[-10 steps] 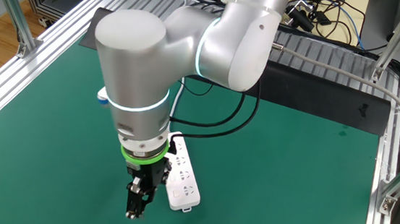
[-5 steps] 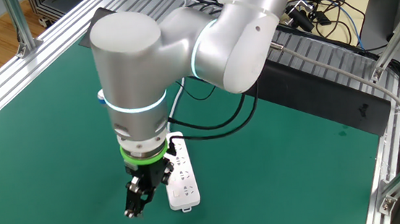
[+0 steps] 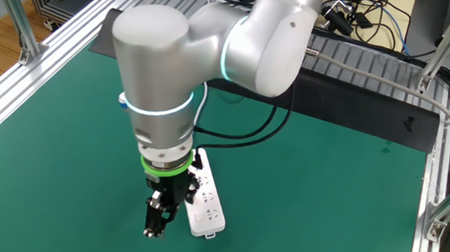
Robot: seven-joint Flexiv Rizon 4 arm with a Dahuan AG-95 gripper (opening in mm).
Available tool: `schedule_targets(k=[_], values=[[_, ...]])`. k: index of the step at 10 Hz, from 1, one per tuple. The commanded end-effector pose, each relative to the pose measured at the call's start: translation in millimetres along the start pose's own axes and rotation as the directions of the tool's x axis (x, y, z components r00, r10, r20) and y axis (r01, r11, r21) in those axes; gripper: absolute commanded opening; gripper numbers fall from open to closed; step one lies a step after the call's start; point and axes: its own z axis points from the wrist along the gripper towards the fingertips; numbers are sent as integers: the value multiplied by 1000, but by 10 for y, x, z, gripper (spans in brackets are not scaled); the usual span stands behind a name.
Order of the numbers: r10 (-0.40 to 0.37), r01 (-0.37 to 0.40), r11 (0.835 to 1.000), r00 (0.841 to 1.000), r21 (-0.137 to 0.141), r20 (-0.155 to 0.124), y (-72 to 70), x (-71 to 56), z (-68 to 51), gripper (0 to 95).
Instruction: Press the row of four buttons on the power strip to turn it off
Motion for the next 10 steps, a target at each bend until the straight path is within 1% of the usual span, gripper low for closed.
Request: schedule_targets(k=[1, 4, 5, 10], values=[[27, -27, 1000, 999, -7, -19, -21, 19, -18, 950], [9, -9, 1000, 1000, -10, -12, -67, 48, -10, 950], [10, -10, 1000, 1000, -12, -17, -71, 55, 4, 950], [-11, 11, 1000, 1000, -14, -5, -93, 62, 65, 950]])
